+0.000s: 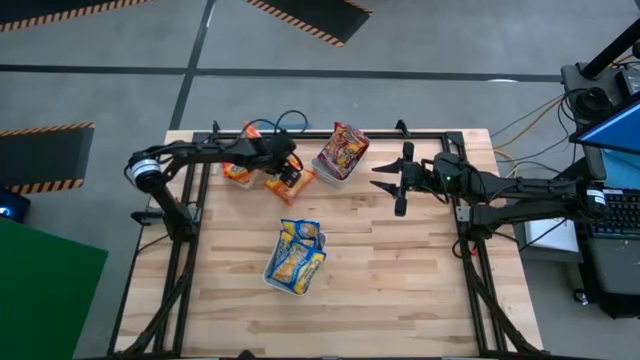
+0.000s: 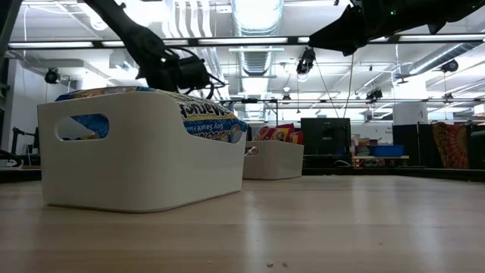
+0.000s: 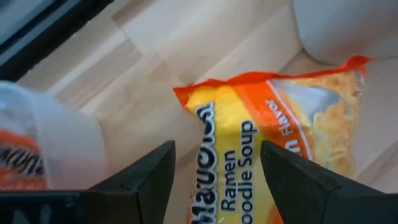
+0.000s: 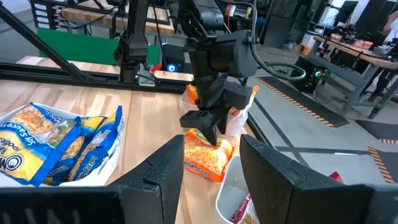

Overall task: Sort Maruchan noodles
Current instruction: Put the orange noodle pack into the transparent bin

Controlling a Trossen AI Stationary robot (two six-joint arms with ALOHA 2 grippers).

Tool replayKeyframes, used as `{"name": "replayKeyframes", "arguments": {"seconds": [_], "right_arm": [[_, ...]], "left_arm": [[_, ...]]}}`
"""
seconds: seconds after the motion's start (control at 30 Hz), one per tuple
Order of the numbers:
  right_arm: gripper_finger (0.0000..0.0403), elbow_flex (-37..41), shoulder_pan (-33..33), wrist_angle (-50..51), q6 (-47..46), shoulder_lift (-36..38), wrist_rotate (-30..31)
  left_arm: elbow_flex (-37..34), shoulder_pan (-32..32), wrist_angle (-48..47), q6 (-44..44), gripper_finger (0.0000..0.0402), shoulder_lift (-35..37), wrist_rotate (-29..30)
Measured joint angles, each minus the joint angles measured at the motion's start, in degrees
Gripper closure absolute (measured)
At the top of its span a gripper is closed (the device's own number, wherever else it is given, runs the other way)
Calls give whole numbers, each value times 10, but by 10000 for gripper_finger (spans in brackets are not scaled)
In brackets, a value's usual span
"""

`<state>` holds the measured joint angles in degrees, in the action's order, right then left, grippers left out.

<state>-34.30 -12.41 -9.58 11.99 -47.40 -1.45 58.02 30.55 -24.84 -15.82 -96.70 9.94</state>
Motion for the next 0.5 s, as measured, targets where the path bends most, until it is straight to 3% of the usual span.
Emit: {"name": "replayKeyframes", "arguments": {"seconds": [0.5], "right_arm": [[257,0,0,2,1,0,0]], "left_arm": [[1,-1,28,0,196,-49,-20]]}}
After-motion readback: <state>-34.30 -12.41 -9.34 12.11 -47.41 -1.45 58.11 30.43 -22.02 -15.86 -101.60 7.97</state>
